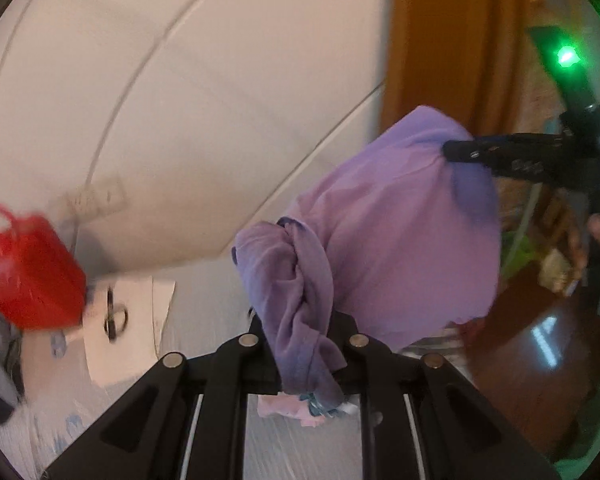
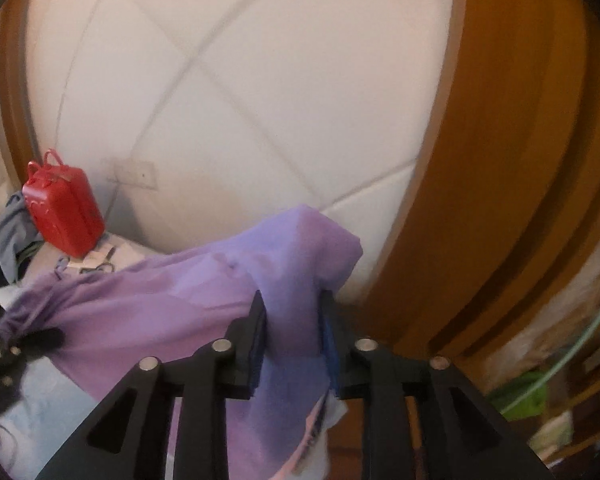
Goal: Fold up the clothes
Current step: 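Lower the folded T-shirt onto the checked clothes stack and open both grippers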
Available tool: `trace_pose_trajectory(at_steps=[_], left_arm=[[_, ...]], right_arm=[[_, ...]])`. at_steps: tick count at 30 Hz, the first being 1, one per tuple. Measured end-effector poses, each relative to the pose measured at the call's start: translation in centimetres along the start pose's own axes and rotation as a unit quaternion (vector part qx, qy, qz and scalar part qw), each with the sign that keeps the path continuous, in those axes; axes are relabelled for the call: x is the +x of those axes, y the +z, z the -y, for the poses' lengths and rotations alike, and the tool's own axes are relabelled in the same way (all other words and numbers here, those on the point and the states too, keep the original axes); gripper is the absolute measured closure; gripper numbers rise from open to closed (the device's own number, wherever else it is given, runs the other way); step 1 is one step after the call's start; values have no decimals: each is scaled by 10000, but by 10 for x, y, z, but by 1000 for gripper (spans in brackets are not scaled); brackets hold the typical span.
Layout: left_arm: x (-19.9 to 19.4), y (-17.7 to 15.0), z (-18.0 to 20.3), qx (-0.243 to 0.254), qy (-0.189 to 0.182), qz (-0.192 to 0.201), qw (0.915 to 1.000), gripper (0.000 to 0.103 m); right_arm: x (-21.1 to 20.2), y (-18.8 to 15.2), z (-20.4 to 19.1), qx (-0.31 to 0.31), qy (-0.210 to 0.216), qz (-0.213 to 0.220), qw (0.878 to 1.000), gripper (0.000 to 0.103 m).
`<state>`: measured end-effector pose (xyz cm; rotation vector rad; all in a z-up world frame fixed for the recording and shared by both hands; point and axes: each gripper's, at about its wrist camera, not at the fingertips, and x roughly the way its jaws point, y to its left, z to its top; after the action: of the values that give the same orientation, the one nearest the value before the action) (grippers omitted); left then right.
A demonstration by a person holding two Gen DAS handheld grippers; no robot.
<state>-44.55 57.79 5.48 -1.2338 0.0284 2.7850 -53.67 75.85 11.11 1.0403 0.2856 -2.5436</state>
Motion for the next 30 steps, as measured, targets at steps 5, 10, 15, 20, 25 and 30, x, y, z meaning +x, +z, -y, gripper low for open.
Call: trace_pose_trajectory(at_steps=[5, 10, 15, 20, 25, 30], left_arm=[[82, -27, 0, 96, 470, -821, 9955, 79], [82, -35, 1, 240, 621, -707, 9953, 76], [54, -27, 1, 259, 619, -385, 9970, 39], [20, -28, 9, 187, 218, -92, 9995, 8], [4, -37, 22, 182, 24, -17, 9998, 5], [1, -48, 31, 261, 72, -236, 9994, 5]], right_arm=[[99, -35, 28, 715, 262, -822, 9937, 49], [131, -64, 39, 1118, 502, -1001, 9874, 39], [87, -58, 39, 1118, 350, -601, 9913, 30], [35, -64, 15, 776, 471, -386, 9951, 7], [4, -92, -9, 629, 462, -225, 9967, 0], [-10, -125, -24, 630, 192, -170, 9977, 0]])
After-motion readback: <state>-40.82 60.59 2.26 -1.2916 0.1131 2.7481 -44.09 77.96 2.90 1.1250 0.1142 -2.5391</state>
